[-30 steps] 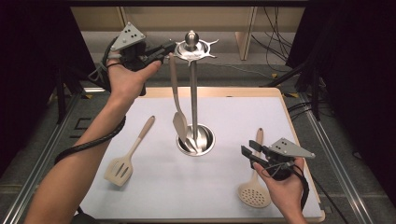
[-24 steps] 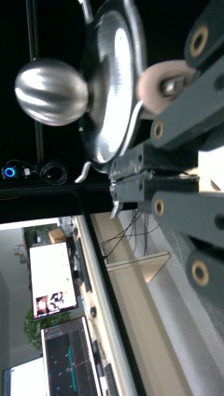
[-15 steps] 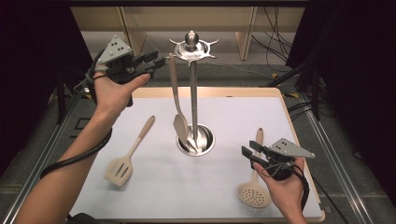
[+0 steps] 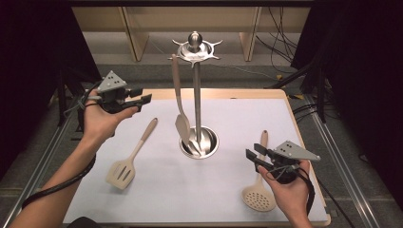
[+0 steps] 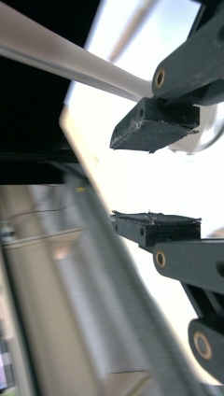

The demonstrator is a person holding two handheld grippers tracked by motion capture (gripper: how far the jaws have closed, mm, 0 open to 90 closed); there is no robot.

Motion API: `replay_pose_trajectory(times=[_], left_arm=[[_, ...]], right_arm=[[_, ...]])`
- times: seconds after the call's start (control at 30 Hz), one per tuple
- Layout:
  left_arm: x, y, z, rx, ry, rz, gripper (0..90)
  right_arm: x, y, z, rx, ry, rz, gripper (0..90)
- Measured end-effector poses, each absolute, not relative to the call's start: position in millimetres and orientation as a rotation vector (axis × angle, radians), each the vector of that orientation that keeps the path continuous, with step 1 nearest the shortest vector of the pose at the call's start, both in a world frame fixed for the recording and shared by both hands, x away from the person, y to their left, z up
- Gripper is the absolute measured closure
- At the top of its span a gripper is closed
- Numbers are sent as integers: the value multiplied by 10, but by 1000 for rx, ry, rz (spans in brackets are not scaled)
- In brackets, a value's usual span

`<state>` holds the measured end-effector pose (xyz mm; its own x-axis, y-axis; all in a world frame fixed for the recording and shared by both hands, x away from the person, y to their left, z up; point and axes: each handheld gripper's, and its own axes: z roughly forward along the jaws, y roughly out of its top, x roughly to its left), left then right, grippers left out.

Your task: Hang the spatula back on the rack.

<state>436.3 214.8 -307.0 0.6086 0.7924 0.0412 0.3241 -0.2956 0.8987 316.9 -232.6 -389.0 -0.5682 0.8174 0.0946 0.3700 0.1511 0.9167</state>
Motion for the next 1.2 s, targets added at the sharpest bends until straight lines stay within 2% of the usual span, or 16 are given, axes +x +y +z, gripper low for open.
replay_pose_trajectory(times=[0.1,0.33,0.43,0.53,0.73,1.2], left_arm=[[4404,2221,-3220,1974,917,586,571],[4491,2306,-3544,2162,1096,474,571],[4559,2336,-3705,2245,1162,457,626],[4616,2361,-3881,2299,1227,421,638],[4724,2418,-4162,2383,1342,344,641],[4795,2377,-4470,2462,1481,199,633]], right_arm=[[3168,-2320,-3893,1134,2005,1400,605],[3173,-2320,-3907,1132,2022,1394,605],[3190,-2321,-3919,1101,2030,1393,604],[3184,-2316,-3921,1121,2026,1393,604],[3188,-2324,-3919,1132,2039,1396,604],[3179,-2294,-3934,1171,2045,1402,602]])
